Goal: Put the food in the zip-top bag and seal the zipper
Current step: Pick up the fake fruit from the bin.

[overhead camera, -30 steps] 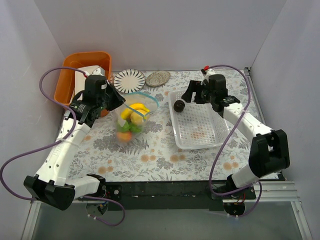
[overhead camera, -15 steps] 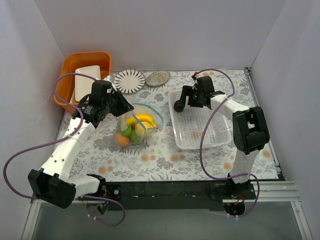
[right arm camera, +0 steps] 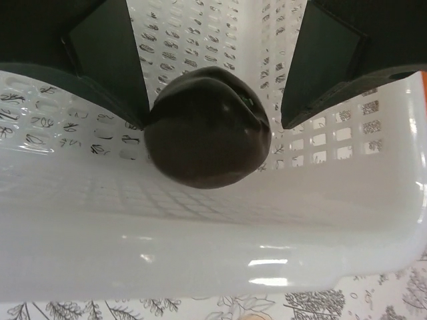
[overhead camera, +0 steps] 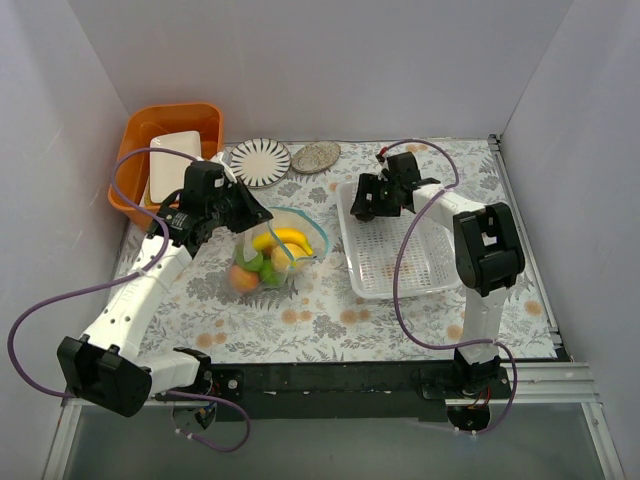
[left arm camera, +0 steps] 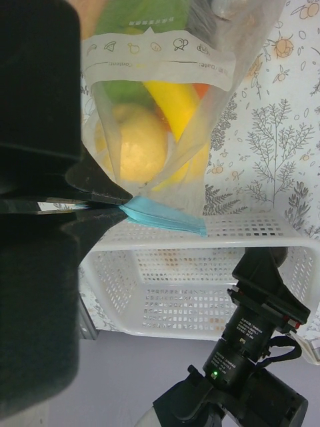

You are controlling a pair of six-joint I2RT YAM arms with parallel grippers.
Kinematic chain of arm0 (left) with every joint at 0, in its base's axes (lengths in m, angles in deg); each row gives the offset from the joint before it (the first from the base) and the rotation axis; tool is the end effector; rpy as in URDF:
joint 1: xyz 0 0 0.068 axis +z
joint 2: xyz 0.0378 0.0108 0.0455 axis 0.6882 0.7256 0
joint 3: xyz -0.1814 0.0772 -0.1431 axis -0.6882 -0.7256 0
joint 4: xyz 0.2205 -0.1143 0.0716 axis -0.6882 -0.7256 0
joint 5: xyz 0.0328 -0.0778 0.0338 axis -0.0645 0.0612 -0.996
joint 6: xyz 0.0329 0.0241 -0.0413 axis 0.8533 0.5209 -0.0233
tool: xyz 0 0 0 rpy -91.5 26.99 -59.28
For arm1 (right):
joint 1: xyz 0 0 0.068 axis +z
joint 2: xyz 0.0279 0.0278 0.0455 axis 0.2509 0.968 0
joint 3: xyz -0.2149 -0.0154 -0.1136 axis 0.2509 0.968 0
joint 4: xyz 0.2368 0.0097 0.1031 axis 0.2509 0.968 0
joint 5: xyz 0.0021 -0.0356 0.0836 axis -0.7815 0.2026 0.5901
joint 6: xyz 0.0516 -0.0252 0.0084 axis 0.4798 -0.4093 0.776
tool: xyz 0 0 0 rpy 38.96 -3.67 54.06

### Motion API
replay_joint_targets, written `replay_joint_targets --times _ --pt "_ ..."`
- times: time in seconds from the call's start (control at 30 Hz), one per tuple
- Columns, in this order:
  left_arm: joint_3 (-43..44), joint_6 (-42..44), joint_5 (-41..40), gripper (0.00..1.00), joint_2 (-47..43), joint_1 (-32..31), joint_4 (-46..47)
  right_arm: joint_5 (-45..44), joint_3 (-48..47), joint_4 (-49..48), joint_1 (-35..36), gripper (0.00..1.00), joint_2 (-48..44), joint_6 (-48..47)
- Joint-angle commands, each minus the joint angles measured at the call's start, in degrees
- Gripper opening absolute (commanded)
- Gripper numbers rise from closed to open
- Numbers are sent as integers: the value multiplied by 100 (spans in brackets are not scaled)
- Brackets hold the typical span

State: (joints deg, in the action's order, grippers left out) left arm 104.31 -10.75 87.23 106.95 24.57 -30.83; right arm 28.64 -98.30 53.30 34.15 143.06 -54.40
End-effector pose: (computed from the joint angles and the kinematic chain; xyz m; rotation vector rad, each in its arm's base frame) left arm 0.2509 -0.0955 0.3210 -1.1272 2.2233 -1.0800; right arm 0.4026 0.1531 0.1606 -0.0883 2.3984 0.5981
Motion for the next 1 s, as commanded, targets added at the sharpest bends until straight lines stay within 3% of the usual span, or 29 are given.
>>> replay_joint_targets --times 0.0,0.2,0.3,0.33,0.37,0.47,0.73,0.83,0.97 --pt "-112 -34 210 0 -55 11 213 91 -202 101 -10 85 55 -133" --pt "-50 -16 201 0 -46 11 205 109 -237 127 -11 68 143 -186" --pt "-67 -8 183 0 -89 2 170 56 -219 83 -10 66 108 -229" --pt "-76 1 157 0 -98 11 170 39 -236 118 -10 68 116 -238" --pt "-120 -8 148 0 -116 11 178 21 -263 145 -10 78 125 -291" --pt "-147 1 148 0 -151 11 178 -93 -289 162 -10 87 108 -318" --pt "-120 27 166 0 -142 2 170 -409 -728 426 -10 90 441 -528" --pt "-120 27 166 0 -142 11 170 -427 -825 444 -10 84 503 -633" --pt "-155 19 140 0 -186 2 126 -410 -773 426 -10 60 433 -704"
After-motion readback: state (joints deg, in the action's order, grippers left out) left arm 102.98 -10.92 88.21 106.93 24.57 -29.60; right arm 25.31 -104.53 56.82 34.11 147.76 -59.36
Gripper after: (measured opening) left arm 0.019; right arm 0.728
